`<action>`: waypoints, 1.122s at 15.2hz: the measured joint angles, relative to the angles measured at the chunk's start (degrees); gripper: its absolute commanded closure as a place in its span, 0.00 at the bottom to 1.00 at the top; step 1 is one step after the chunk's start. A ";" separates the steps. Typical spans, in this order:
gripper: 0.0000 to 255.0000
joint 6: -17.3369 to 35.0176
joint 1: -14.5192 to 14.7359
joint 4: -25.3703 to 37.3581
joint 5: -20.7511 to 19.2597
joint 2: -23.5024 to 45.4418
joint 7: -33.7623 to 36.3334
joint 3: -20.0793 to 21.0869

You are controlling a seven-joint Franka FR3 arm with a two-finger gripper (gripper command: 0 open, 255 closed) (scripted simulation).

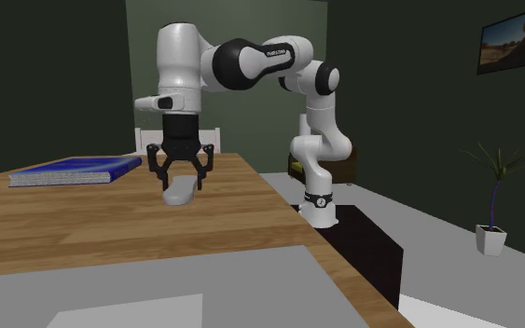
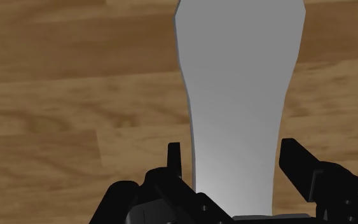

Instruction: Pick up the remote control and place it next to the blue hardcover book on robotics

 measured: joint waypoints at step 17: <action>1.00 -11.17 -2.08 10.53 -0.46 -0.79 -0.92 -0.87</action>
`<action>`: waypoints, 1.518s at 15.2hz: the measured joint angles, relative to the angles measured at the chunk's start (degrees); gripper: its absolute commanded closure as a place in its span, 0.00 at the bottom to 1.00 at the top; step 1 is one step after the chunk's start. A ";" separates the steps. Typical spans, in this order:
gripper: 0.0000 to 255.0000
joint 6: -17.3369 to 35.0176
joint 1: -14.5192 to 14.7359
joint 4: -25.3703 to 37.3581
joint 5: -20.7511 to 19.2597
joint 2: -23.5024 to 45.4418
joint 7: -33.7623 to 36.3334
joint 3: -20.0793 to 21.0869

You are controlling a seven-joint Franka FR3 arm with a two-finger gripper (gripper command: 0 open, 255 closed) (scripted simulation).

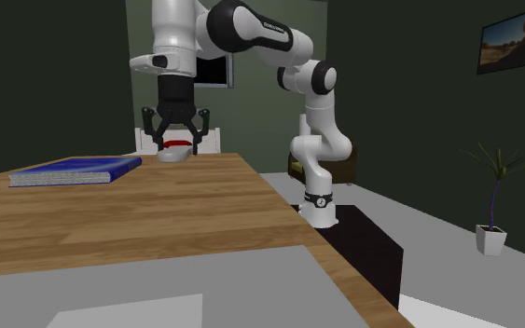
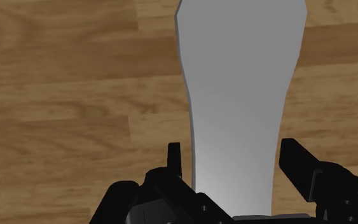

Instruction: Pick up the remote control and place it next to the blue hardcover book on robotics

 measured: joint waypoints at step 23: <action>1.00 2.94 -17.61 -8.03 0.80 -4.35 -27.20 -8.60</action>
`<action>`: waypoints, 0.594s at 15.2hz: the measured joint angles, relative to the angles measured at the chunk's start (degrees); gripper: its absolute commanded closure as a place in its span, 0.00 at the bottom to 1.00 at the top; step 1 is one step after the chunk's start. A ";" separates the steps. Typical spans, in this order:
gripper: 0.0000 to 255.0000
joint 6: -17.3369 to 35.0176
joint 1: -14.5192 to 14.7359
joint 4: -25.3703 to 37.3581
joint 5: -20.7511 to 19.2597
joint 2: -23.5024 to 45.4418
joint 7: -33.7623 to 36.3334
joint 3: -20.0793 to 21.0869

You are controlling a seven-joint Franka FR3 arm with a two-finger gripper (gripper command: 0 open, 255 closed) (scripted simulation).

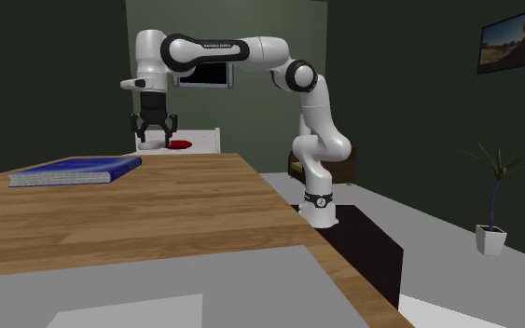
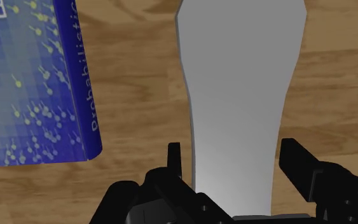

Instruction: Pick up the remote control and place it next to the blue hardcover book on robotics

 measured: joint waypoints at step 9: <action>1.00 3.44 -3.35 -1.86 1.69 2.16 -4.64 -0.58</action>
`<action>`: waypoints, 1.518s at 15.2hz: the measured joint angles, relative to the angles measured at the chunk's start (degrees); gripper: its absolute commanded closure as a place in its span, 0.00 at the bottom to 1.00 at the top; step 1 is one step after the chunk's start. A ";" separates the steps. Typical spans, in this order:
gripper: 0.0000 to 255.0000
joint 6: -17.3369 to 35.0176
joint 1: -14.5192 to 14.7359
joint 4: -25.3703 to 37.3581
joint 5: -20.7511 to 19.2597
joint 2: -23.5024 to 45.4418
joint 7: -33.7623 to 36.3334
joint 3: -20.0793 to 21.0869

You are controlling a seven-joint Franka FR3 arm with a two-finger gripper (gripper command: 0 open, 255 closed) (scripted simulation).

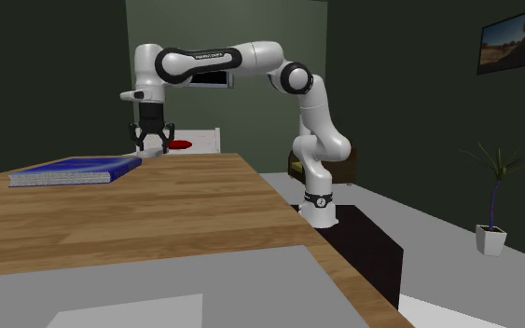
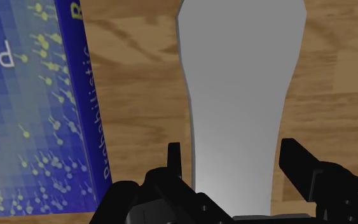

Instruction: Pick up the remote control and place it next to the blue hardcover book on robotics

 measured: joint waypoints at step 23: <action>0.00 8.48 0.40 -7.42 1.25 1.38 -0.94 0.69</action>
